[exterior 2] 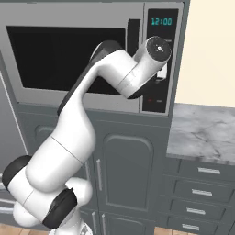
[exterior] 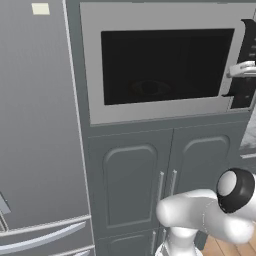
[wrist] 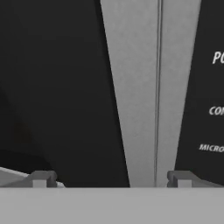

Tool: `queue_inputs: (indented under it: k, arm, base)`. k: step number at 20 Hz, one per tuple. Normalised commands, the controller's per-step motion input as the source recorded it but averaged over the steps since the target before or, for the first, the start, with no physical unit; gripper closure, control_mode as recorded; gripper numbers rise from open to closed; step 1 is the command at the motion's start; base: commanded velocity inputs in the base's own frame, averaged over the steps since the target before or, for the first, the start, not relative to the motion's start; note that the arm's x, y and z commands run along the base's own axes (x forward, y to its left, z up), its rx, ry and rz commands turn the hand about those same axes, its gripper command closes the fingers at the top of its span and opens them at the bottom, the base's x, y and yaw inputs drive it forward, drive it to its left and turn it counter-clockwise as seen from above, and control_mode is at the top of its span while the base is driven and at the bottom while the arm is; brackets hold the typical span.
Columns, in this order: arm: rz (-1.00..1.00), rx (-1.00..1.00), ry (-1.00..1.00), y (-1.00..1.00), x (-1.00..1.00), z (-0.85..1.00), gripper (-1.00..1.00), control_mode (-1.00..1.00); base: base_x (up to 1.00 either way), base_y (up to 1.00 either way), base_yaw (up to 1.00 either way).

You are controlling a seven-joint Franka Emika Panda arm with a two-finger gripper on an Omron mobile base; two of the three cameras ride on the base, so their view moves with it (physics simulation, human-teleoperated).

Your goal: Retrieve the reheated potato from the microwave, then place the potato, cheese, and condiment on the cutting board.

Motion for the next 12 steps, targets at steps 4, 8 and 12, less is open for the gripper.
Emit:
queue_inputs:
  k: [4,8,12]
  arm:
    - [-0.05,0.04,-0.15,0.45,0.29,-0.23,1.0,-1.0]
    - [-0.1,0.09,-0.18,0.54,0.35,-0.27,1.0,-1.0]
    - [-0.12,0.13,-0.16,0.5,0.26,-0.19,1.0,-1.0]
  base:
    - [0.0,0.0,0.0]
    - [0.0,0.0,0.0]
    - [0.0,0.0,0.0]
